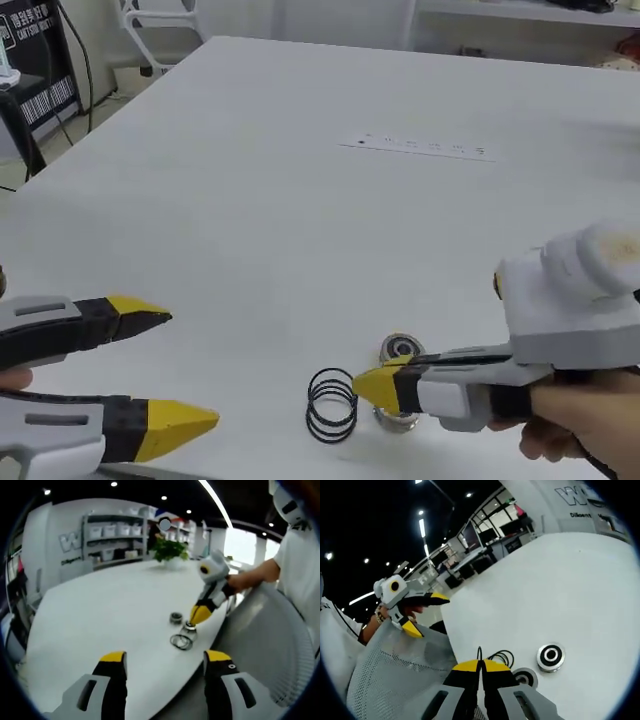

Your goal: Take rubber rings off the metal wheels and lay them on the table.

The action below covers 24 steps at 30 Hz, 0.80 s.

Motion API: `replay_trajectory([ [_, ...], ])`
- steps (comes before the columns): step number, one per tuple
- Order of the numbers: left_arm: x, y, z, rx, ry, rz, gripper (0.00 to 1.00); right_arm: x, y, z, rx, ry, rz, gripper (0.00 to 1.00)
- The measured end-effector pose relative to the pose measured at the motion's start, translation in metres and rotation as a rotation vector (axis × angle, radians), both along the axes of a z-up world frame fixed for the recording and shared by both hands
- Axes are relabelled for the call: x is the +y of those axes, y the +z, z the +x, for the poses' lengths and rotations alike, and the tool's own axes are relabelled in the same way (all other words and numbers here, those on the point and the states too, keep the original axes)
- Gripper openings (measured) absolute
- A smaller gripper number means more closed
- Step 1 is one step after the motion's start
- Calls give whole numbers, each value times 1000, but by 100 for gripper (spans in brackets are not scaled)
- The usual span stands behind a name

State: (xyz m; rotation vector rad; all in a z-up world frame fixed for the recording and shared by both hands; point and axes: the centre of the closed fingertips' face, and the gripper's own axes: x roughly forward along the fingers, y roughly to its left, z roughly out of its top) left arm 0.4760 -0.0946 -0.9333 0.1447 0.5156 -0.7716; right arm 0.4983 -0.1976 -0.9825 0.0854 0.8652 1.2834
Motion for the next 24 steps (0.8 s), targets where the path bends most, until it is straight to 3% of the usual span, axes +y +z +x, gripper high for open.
replay_trajectory([
  [6,1,-3,-1,14,7,4,62,1,-12,-10,13,43,-42,0],
  [13,2,-3,-1,29,21,-25,62,-2,-27,-7,-16,44,-105,0],
  [20,1,-3,-2,48,28,-51,61,-3,-30,-2,-3,10,-102,0],
  [24,2,-4,-2,52,31,-50,61,-2,-30,1,-26,7,-105,0],
])
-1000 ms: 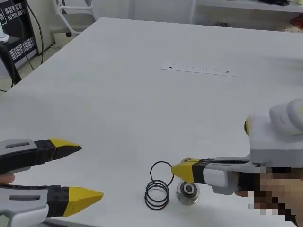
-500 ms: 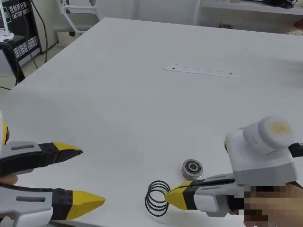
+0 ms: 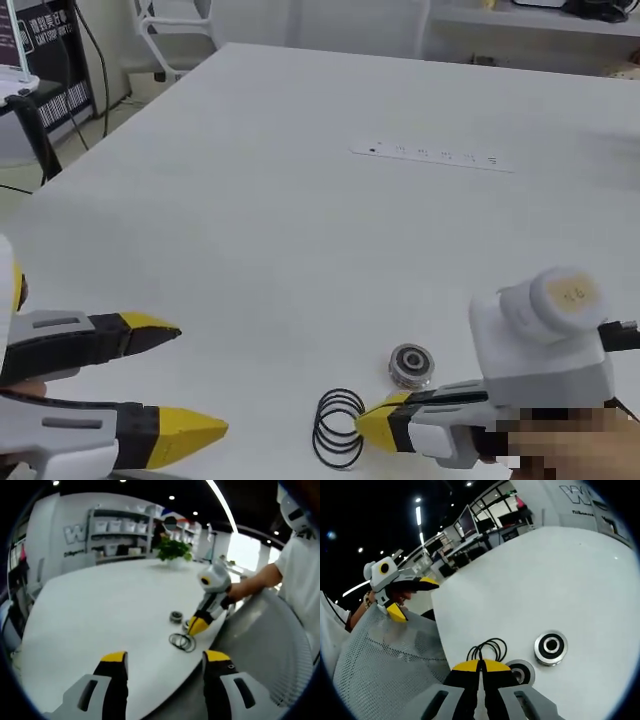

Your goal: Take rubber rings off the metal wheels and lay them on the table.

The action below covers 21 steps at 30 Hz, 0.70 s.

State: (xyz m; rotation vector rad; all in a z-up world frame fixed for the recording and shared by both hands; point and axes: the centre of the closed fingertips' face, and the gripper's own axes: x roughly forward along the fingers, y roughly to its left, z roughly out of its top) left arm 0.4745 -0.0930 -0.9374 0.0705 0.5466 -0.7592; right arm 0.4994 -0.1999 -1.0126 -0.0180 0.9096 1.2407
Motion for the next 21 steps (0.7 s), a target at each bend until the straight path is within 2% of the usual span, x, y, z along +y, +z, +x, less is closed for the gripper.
replay_trajectory([
  [10,1,-2,-1,11,1,3,60,0,0,3,-35,4,-10,0],
  [21,1,-3,-1,19,2,-1,60,0,-1,5,-51,6,-19,1],
])
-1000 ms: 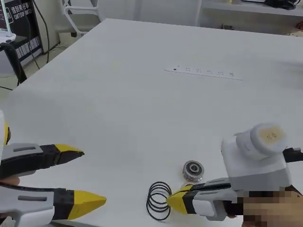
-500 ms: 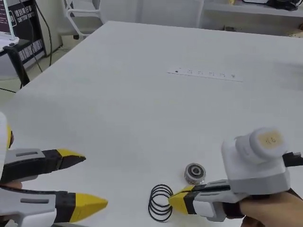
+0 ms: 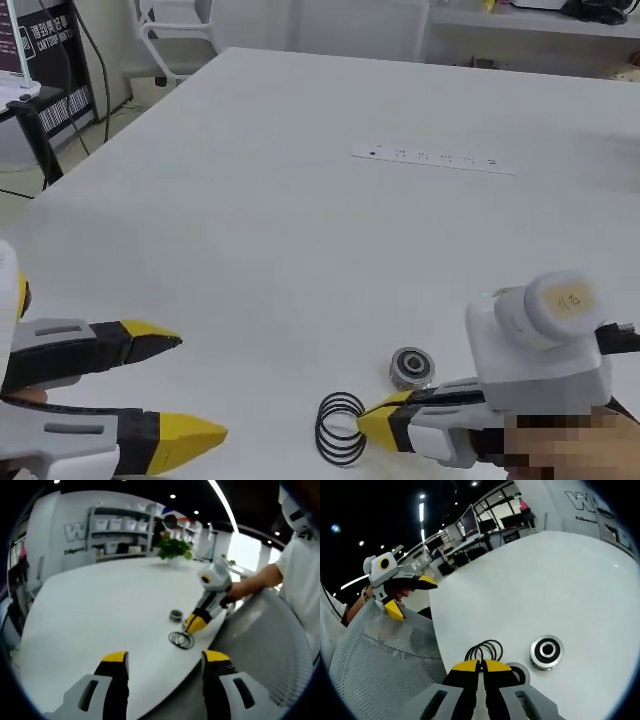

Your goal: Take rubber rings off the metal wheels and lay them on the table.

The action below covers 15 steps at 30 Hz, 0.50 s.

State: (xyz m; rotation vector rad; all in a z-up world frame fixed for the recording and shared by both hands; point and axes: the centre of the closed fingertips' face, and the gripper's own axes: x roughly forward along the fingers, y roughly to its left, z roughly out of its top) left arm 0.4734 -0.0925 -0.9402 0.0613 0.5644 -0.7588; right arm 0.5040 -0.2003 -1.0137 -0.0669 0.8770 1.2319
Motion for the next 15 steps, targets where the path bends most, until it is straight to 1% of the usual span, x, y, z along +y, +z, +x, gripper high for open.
replay_trajectory([
  [3,0,1,0,-1,4,-6,60,0,0,2,-10,-4,0,2],
  [6,0,0,1,1,6,-9,60,1,1,2,-11,-3,2,3],
  [9,0,0,0,8,6,-9,60,1,2,1,-34,11,-1,5],
  [11,0,0,0,6,5,-8,60,1,2,3,-47,16,-8,5],
  [15,0,0,0,6,5,-10,60,1,4,5,-53,13,-5,5],
])
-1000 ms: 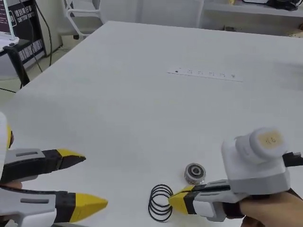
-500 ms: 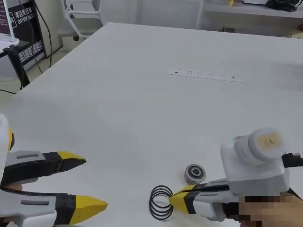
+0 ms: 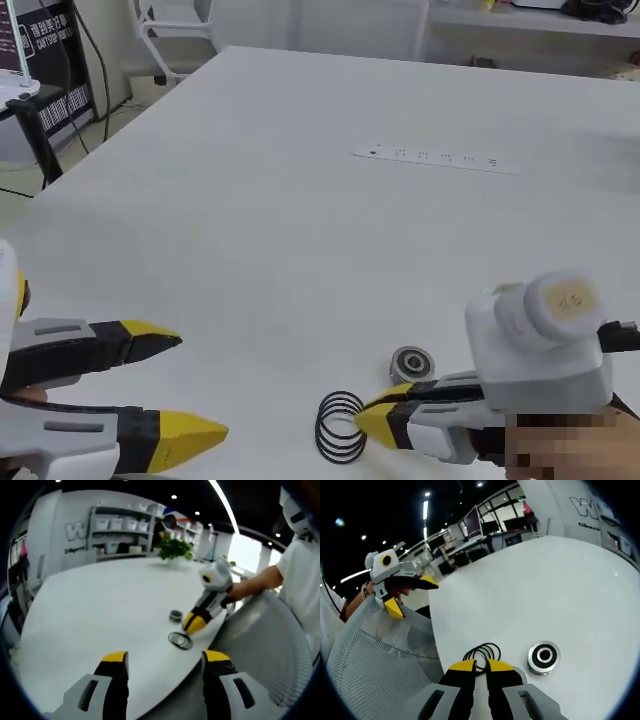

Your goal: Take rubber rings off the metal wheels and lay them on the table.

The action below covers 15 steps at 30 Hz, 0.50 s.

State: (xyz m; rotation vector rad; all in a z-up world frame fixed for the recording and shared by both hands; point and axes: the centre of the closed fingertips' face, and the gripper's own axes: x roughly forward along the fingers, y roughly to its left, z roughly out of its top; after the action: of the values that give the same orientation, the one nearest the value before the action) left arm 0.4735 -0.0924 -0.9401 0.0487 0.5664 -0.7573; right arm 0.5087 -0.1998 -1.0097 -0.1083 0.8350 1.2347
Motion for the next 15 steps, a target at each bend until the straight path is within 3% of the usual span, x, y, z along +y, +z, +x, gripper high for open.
replay_trajectory([
  [15,-1,-2,-1,11,-6,3,61,1,17,2,-98,48,8,12],
])
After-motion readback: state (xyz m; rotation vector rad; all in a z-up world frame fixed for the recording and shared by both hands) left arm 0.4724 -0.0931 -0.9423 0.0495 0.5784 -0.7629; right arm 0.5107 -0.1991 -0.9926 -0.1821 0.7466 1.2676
